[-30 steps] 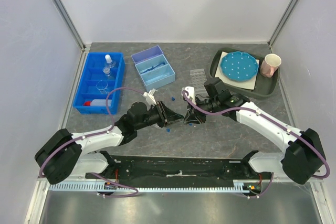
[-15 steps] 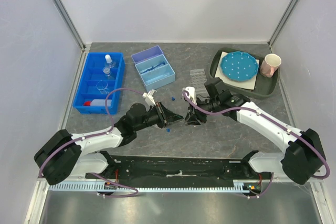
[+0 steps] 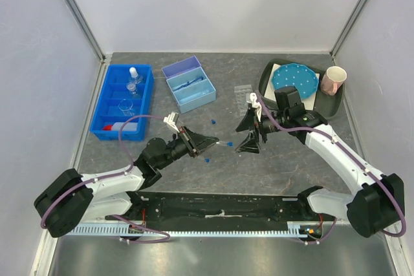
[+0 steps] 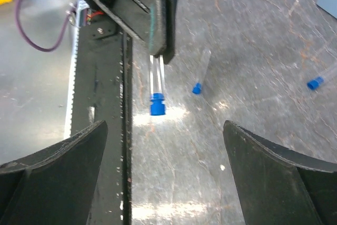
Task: Organize the chemistry lab equipment
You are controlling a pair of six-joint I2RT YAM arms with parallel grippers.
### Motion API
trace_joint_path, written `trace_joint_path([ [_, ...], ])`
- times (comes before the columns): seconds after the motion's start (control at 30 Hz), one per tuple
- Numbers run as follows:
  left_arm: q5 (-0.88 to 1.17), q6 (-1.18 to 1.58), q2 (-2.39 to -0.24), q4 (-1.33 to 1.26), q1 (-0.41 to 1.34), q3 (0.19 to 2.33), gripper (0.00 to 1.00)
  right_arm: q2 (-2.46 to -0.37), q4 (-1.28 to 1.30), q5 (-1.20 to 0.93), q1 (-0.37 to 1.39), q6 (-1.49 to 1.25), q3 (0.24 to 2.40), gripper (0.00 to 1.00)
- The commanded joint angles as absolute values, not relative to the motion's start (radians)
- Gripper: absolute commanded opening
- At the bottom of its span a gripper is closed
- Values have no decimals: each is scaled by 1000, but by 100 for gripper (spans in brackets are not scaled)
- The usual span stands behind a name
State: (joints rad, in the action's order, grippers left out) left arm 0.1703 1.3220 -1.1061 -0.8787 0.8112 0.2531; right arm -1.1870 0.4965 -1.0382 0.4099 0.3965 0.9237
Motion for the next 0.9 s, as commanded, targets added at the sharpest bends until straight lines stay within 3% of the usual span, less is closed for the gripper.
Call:
trace_joint_path([
  [0.0,58,1396,-1075,-1080,816,232,2,-1203,430,-1189,411,309,992,98],
  [0.5,-61,1453,-1046,-1226,816,203,2,-1307,-21,-1048,545,-279,1062,96],
  [0.67,-78,1454,-1020,-1226,816,190,2,-1318,-169,-1055,546,-446,1034,86],
  [0.87,-92,1456,-1009,-1224,816,175,2,-1321,-252,-1062,551,-532,999,64],
])
